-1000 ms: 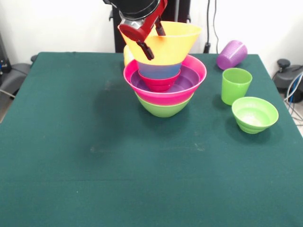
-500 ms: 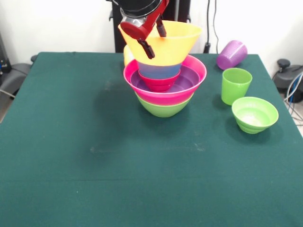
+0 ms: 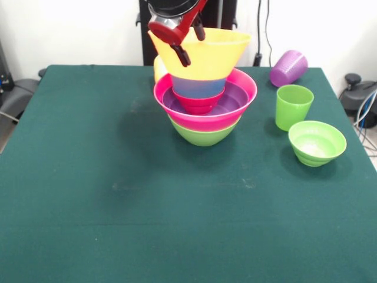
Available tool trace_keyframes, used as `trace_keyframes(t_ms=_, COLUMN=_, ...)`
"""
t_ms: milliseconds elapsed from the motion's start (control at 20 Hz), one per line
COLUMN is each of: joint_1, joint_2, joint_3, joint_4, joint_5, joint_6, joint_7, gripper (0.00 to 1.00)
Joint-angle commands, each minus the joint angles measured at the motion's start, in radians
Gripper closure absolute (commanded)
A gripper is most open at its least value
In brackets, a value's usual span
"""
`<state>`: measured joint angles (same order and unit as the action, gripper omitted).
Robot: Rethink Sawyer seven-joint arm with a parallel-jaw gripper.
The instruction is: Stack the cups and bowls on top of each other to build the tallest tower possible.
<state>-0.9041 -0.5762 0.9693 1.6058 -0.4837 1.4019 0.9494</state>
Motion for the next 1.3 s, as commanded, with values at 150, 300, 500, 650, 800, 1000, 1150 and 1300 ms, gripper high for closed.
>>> trace_keyframes(t_ms=150, joint_1=0.072, joint_2=0.004, joint_3=-0.037, joint_4=-0.116, joint_5=-0.023, joint_6=0.189, joint_7=-0.139, gripper=0.00)
trace_keyframes(t_ms=300, joint_1=0.078, joint_2=0.007, joint_3=-0.038, joint_4=-0.125, joint_5=-0.034, joint_6=0.200, joint_7=-0.133, gripper=0.00)
trace_keyframes(t_ms=500, joint_1=0.078, joint_2=0.007, joint_3=-0.036, joint_4=-0.128, joint_5=-0.037, joint_6=0.208, joint_7=-0.131, gripper=0.00)
trace_keyframes(t_ms=650, joint_1=0.080, joint_2=0.006, joint_3=-0.036, joint_4=-0.136, joint_5=-0.029, joint_6=0.219, joint_7=-0.128, gripper=0.00)
trace_keyframes(t_ms=800, joint_1=0.080, joint_2=0.014, joint_3=-0.026, joint_4=-0.150, joint_5=0.003, joint_6=0.192, joint_7=-0.104, gripper=0.00)
trace_keyframes(t_ms=1000, joint_1=0.062, joint_2=0.029, joint_3=0.007, joint_4=-0.141, joint_5=0.061, joint_6=0.064, joint_7=-0.057, gripper=0.00)
trace_keyframes(t_ms=1150, joint_1=0.046, joint_2=0.041, joint_3=0.030, joint_4=-0.122, joint_5=0.102, joint_6=-0.054, joint_7=-0.021, gripper=0.00)
trace_keyframes(t_ms=1300, joint_1=0.026, joint_2=0.047, joint_3=0.043, joint_4=-0.098, joint_5=0.121, joint_6=-0.159, joint_7=-0.004, gripper=0.00)
